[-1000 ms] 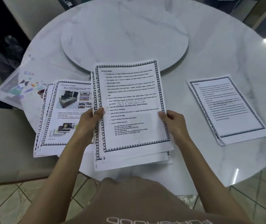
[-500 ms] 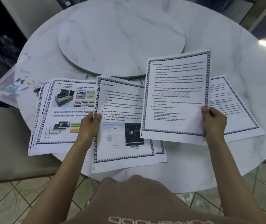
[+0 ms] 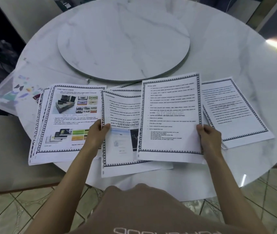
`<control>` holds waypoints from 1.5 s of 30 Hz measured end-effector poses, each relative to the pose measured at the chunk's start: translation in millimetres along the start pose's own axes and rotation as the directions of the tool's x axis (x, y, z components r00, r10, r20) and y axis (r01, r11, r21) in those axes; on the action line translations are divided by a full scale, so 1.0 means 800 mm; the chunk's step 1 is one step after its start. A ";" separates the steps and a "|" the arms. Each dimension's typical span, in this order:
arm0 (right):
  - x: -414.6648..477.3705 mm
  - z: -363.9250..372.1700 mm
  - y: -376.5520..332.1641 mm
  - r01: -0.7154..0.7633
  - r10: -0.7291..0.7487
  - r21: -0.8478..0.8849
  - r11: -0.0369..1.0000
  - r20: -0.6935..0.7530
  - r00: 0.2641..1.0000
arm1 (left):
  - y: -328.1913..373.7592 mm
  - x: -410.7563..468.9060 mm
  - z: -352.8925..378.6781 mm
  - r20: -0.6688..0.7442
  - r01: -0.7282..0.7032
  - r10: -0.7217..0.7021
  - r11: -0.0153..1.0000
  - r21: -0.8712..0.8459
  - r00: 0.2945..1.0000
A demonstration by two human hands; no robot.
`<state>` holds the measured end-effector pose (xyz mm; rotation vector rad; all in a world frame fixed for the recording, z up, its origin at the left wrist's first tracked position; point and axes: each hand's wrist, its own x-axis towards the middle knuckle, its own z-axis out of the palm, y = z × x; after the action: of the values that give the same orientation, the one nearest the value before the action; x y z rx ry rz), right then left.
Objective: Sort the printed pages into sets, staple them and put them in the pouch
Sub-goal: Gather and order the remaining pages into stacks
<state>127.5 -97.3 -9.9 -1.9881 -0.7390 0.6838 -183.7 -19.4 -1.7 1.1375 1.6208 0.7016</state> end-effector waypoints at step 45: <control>-0.005 0.072 -0.050 0.051 -0.069 0.123 0.991 0.144 0.987 | -0.003 -0.006 -0.100 -0.040 -0.108 0.101 0.964 -0.245 0.994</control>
<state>74.8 -51.9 -1.1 -1.8136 -0.8237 0.8267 -259.2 -18.1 25.2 1.0403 1.4566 0.9633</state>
